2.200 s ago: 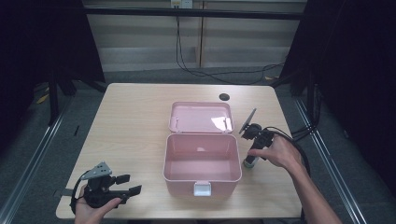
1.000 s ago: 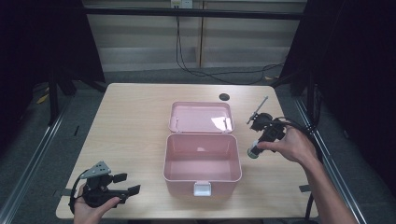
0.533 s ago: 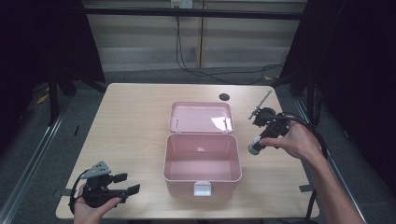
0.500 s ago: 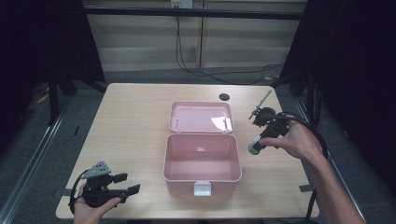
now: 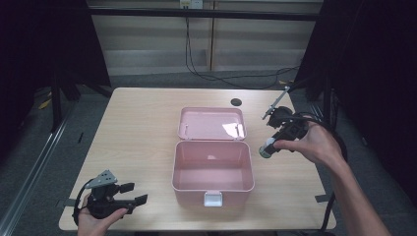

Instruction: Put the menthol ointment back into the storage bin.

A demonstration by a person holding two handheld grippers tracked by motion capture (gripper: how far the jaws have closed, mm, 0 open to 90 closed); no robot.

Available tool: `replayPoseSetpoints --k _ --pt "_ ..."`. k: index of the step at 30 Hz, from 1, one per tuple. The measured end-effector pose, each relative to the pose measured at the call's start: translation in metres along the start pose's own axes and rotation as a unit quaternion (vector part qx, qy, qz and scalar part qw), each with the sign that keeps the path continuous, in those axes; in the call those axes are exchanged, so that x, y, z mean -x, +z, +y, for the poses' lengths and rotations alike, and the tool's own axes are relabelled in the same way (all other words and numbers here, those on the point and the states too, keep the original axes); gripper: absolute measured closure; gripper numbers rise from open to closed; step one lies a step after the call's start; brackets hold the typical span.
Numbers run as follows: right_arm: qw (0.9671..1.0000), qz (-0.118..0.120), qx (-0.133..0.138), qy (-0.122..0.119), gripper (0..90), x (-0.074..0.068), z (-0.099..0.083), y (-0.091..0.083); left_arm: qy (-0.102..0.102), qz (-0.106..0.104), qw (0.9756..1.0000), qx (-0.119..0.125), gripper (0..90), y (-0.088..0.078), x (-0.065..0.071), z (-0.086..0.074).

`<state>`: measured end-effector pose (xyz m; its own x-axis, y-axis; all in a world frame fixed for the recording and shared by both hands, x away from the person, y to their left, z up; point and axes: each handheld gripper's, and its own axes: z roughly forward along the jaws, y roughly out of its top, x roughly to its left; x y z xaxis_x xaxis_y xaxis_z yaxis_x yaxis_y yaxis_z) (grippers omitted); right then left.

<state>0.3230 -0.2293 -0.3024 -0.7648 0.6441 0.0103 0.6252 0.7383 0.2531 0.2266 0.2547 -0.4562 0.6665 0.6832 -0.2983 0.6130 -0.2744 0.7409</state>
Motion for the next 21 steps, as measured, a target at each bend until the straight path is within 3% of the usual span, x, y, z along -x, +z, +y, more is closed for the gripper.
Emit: replayPoseSetpoints --k 5,10,21 --pt "1.0000 0.001 0.003 -0.007 51.3 -0.004 0.005 -0.006 0.000 0.000 1.0000 -0.003 27.4 0.001 0.000 0.000" --pt "0.9995 0.008 0.010 -0.030 51.3 -0.014 0.016 -0.015 0.001 -0.001 1.0000 -0.006 27.3 0.001 0.000 0.000" --pt "0.9975 0.019 0.018 -0.066 51.3 -0.029 0.037 -0.014 0.002 -0.004 1.0000 -0.007 27.3 0.002 -0.001 0.001"
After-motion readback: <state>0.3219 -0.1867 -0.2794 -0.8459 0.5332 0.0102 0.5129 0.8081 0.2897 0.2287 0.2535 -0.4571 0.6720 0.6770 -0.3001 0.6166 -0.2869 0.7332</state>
